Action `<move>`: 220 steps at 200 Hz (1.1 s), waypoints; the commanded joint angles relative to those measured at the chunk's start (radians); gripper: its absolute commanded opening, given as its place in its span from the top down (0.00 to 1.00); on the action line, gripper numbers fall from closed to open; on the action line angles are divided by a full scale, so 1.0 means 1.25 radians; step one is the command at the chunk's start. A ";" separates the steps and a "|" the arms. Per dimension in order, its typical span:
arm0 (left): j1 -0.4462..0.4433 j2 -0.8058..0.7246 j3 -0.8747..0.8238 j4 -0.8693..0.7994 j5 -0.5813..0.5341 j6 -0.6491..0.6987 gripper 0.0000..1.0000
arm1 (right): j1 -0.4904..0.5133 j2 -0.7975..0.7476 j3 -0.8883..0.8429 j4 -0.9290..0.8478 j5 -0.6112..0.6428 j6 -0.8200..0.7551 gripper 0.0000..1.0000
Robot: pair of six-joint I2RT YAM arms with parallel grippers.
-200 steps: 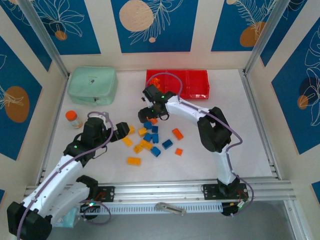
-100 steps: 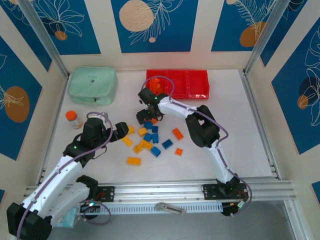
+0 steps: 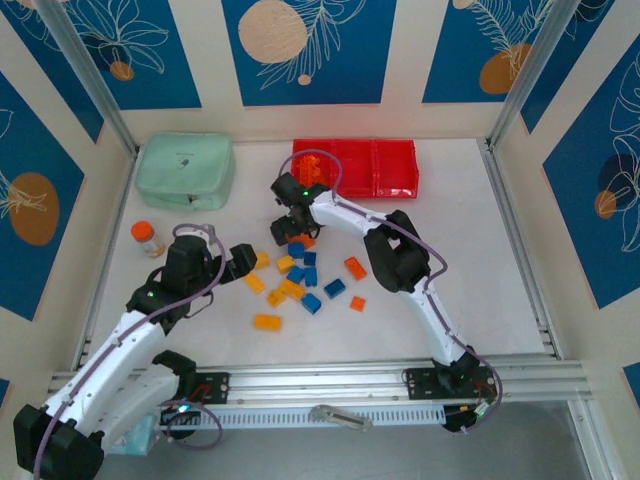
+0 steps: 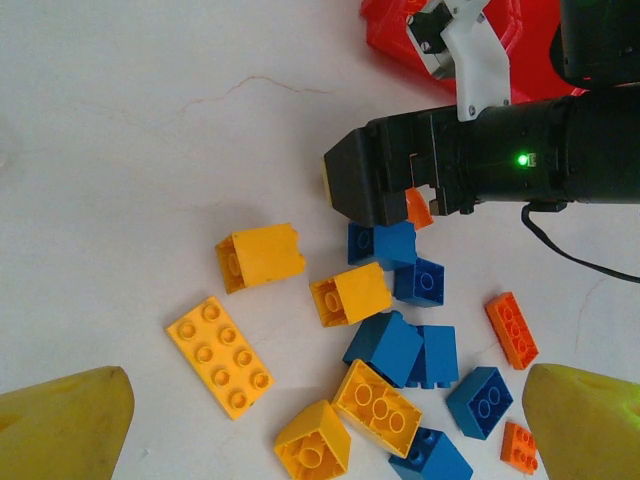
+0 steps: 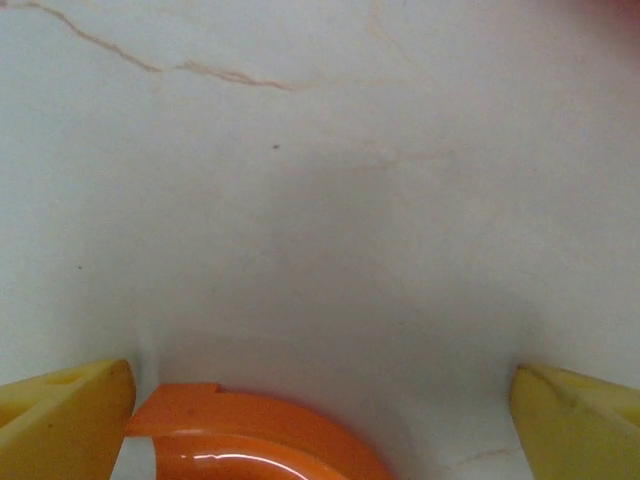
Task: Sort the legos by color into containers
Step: Move the lego to the center of the table, then pick up the lego from the center of the table.
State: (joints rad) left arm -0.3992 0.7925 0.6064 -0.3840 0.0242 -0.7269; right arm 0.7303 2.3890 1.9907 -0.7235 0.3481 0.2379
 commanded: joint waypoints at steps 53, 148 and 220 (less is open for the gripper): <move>0.010 0.027 -0.004 0.007 0.003 0.008 0.01 | -0.061 -0.074 -0.091 -0.042 0.067 0.109 0.06; 0.010 0.039 0.010 0.019 0.026 -0.001 0.01 | -0.087 -0.233 -0.260 0.002 0.023 0.116 0.16; 0.009 0.025 0.003 0.013 0.020 -0.005 0.01 | -0.084 -0.236 -0.321 -0.020 0.016 0.159 0.17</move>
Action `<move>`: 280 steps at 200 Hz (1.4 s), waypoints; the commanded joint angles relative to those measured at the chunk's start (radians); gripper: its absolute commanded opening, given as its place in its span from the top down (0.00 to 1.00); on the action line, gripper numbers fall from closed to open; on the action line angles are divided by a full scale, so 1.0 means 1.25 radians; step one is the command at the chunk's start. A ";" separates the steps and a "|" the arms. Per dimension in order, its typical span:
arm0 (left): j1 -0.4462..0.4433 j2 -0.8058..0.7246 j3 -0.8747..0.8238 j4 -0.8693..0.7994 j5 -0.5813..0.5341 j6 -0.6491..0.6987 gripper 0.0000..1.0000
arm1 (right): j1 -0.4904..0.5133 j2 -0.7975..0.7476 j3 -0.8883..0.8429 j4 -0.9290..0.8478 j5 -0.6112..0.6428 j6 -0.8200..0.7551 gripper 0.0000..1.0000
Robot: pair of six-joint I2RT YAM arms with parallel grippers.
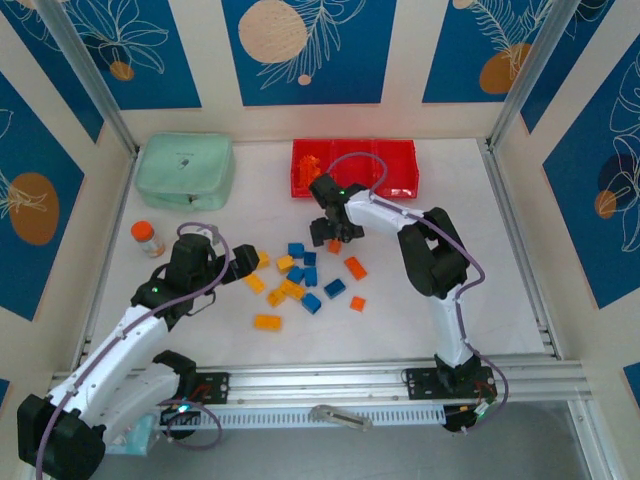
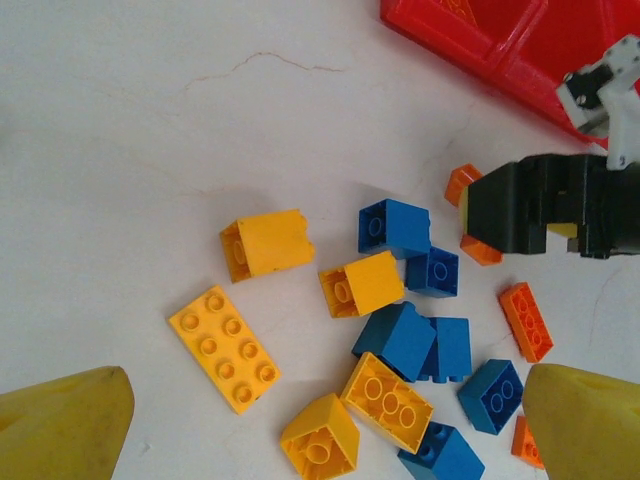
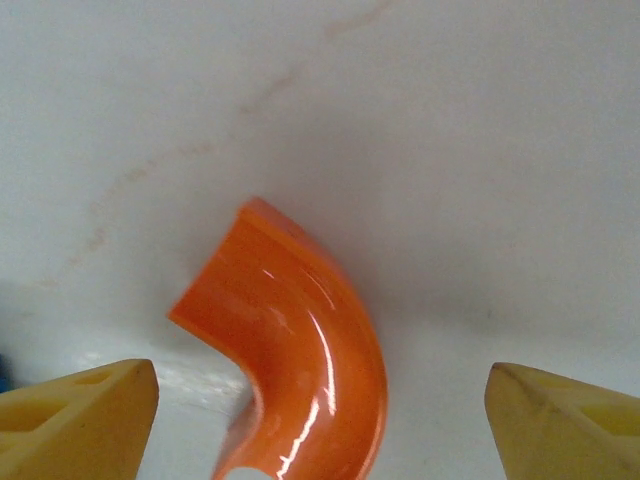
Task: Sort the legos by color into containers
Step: Pick up the lego from the center of the table.
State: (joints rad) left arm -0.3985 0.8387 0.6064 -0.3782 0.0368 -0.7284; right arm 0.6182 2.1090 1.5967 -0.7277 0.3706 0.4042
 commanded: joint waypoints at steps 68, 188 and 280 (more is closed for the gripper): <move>0.010 -0.012 0.006 0.002 0.010 -0.004 0.01 | 0.004 0.021 -0.005 -0.006 0.005 0.033 0.37; 0.009 0.003 0.020 0.010 0.016 0.001 0.01 | 0.007 -0.024 0.003 0.011 -0.012 0.004 0.65; 0.009 0.116 0.116 0.055 0.032 0.037 0.01 | -0.028 0.035 0.219 0.070 0.052 -0.094 0.67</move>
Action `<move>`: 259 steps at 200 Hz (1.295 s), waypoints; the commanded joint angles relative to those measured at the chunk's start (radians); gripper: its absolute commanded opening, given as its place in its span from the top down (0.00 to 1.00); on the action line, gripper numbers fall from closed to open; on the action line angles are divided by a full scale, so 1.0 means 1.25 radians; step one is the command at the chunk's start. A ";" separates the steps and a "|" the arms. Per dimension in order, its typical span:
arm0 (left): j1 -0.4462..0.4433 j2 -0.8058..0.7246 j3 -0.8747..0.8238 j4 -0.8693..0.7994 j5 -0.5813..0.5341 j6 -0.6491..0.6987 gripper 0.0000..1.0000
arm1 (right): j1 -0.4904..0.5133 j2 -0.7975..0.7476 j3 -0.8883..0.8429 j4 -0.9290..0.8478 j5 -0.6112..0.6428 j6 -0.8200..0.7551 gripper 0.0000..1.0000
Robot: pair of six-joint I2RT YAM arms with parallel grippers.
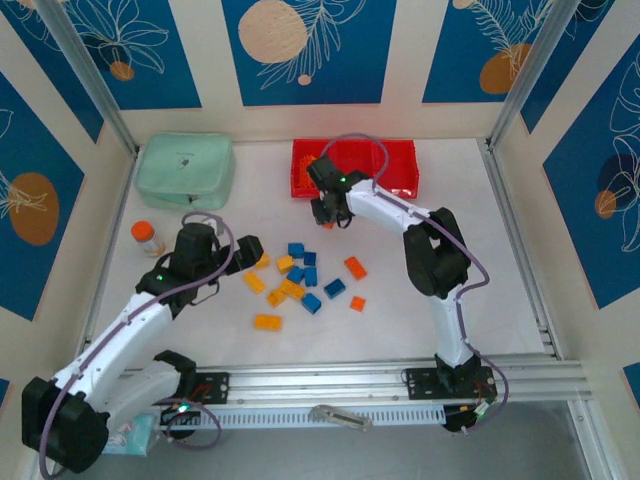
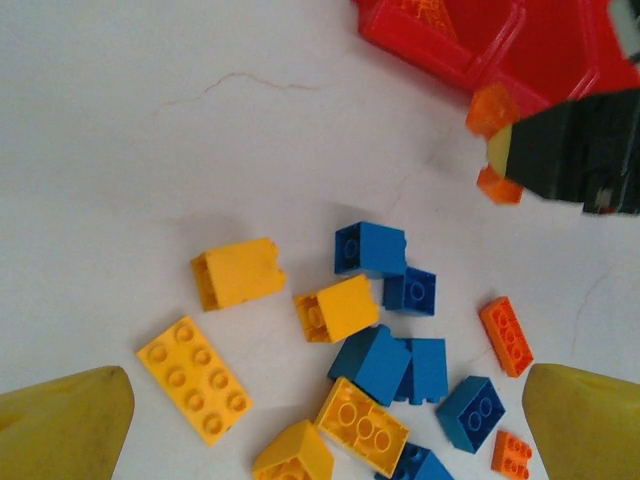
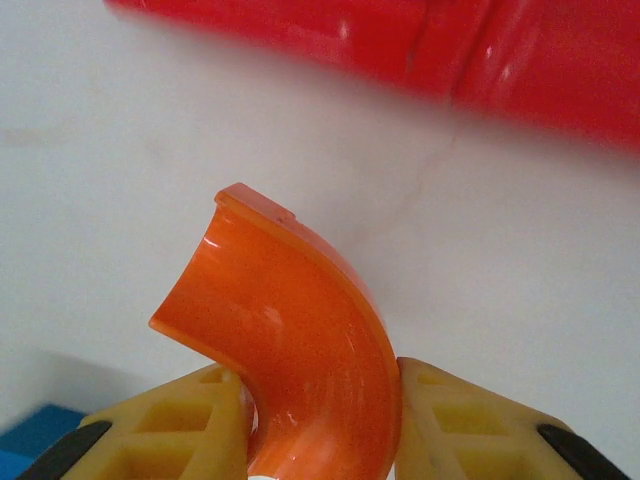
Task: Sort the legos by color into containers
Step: Pick up the lego from the center of the table, then place the lego in the container.
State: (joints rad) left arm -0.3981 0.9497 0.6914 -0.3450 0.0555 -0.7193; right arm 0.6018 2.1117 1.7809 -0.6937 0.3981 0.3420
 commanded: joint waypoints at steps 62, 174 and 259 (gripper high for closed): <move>0.009 0.116 0.111 0.059 0.025 0.048 0.01 | -0.054 0.192 0.288 0.088 0.001 -0.077 0.67; 0.014 0.157 0.143 0.083 0.017 0.048 0.01 | -0.079 0.344 0.566 0.041 0.018 -0.117 0.38; 0.010 0.119 0.112 0.083 0.123 0.051 0.01 | -0.060 -0.089 0.030 0.077 -0.109 -0.006 0.28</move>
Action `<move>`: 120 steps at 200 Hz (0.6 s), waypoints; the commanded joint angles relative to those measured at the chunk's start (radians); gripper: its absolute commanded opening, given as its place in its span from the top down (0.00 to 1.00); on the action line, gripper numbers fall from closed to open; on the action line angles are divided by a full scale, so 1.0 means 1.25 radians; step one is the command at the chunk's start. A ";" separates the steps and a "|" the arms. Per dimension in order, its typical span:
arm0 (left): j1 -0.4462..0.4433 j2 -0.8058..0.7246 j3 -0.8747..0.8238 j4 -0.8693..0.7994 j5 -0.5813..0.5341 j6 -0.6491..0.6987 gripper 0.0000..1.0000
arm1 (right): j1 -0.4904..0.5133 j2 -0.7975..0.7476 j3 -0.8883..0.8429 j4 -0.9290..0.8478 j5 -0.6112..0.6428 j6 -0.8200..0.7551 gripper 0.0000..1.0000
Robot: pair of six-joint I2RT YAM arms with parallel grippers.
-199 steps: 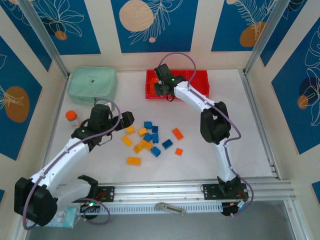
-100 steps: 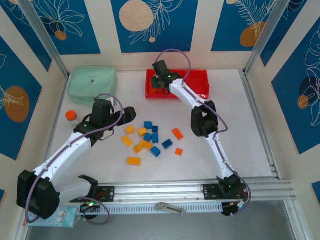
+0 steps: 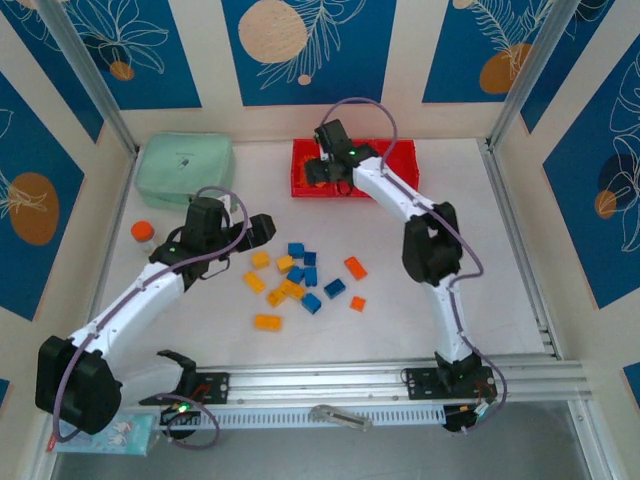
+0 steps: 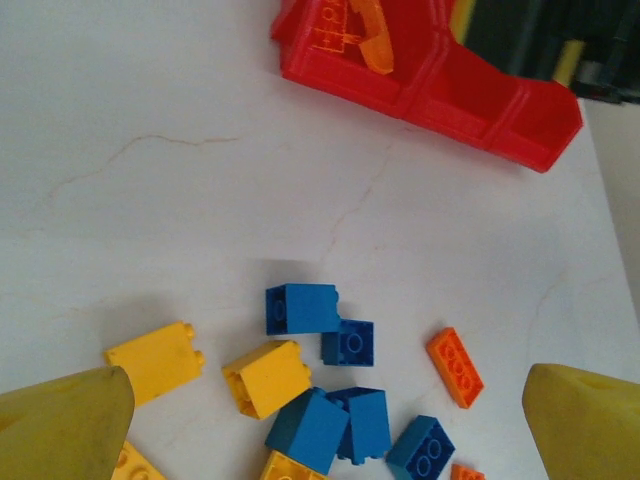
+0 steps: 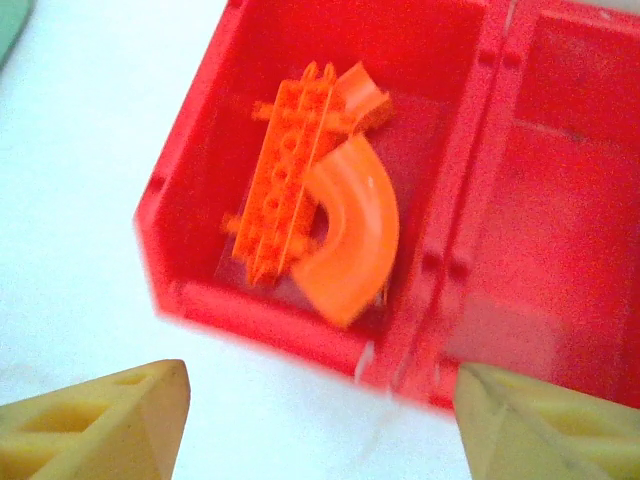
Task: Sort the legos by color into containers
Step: Pick up the lego from the center of the table.
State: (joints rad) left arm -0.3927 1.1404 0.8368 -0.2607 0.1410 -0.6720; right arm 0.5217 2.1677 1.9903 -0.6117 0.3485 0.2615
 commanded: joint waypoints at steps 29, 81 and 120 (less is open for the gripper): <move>-0.014 -0.068 -0.041 0.005 0.077 0.010 0.01 | 0.005 -0.268 -0.347 -0.006 -0.097 0.102 0.26; -0.093 -0.108 -0.113 0.016 0.057 -0.031 0.01 | 0.002 -0.412 -0.617 -0.041 -0.139 0.140 0.23; -0.137 -0.118 -0.158 0.051 0.011 -0.082 0.01 | 0.010 -0.427 -0.730 -0.003 -0.183 0.147 0.22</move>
State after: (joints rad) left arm -0.5377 1.0122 0.6598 -0.2283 0.2008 -0.7265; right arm 0.5262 1.6653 1.1255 -0.6399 0.1894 0.4206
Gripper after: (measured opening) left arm 0.994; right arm 0.776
